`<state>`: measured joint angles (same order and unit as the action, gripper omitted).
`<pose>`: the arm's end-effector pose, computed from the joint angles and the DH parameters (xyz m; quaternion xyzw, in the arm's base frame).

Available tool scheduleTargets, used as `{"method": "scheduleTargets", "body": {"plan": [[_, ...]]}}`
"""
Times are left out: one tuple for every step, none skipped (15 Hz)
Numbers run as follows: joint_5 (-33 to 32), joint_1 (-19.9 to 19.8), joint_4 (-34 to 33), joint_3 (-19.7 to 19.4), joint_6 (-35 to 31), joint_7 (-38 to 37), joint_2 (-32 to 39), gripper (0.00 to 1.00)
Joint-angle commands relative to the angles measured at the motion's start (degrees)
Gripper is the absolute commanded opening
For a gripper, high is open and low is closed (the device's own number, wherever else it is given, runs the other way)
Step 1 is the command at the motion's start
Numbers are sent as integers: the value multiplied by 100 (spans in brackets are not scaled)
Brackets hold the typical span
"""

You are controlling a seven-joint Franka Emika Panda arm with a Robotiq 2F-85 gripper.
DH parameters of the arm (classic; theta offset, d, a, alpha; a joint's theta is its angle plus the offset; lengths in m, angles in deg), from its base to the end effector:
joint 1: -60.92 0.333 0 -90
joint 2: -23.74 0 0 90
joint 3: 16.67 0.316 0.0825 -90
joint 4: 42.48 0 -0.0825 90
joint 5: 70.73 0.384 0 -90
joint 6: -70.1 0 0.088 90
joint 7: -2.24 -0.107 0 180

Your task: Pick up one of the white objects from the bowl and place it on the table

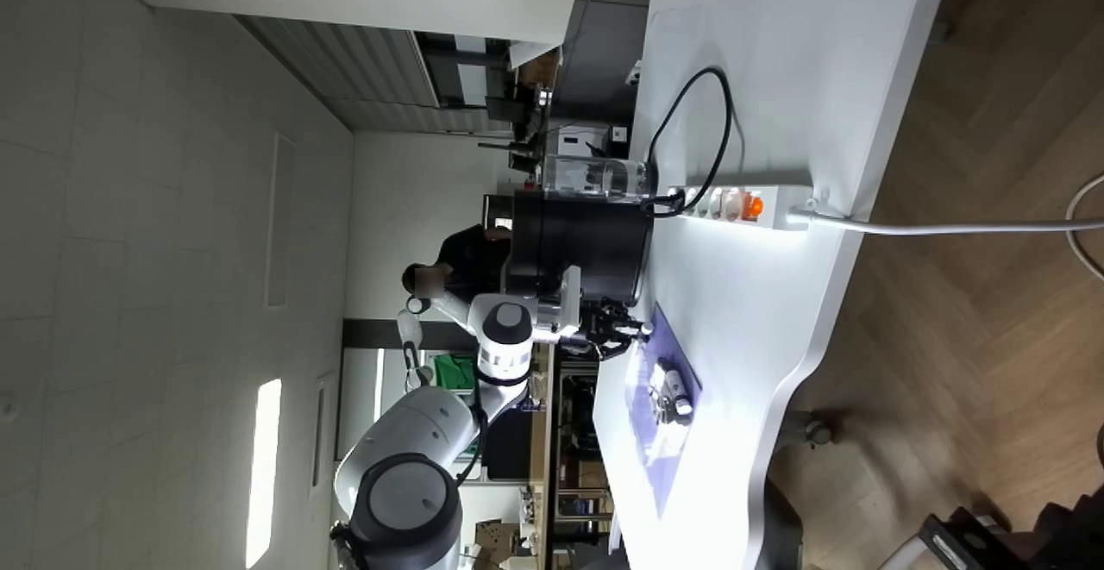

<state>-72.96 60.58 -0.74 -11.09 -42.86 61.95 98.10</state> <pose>0.7895 0.0323 0.1339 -0.8567 -0.5142 0.0087 0.0383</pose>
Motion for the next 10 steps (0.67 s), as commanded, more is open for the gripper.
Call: {"method": "scheduleTargets", "body": {"plan": [[14, 25, 99, 22, 178, -61, -467, 7], [0, 43, 193, 31, 188, -16, -642, 7], [-3, 55, 286, 46, 261, 30, -825, 7], [-20, 65, 379, 37, 429, 61, -1022, 7], [-36, 73, 488, 27, 744, 88, -1225, 7], [-38, 70, 564, 28, 1085, 134, -1400, 7], [-26, 54, 664, 39, 1485, 208, -1574, 7], [-18, 37, 795, 36, 1752, 243, -1714, 7], [-4, 12, 961, 40, 2091, 286, -1849, 7], [7, -9, 1115, 43, 2402, 333, -1965, 7]]}}
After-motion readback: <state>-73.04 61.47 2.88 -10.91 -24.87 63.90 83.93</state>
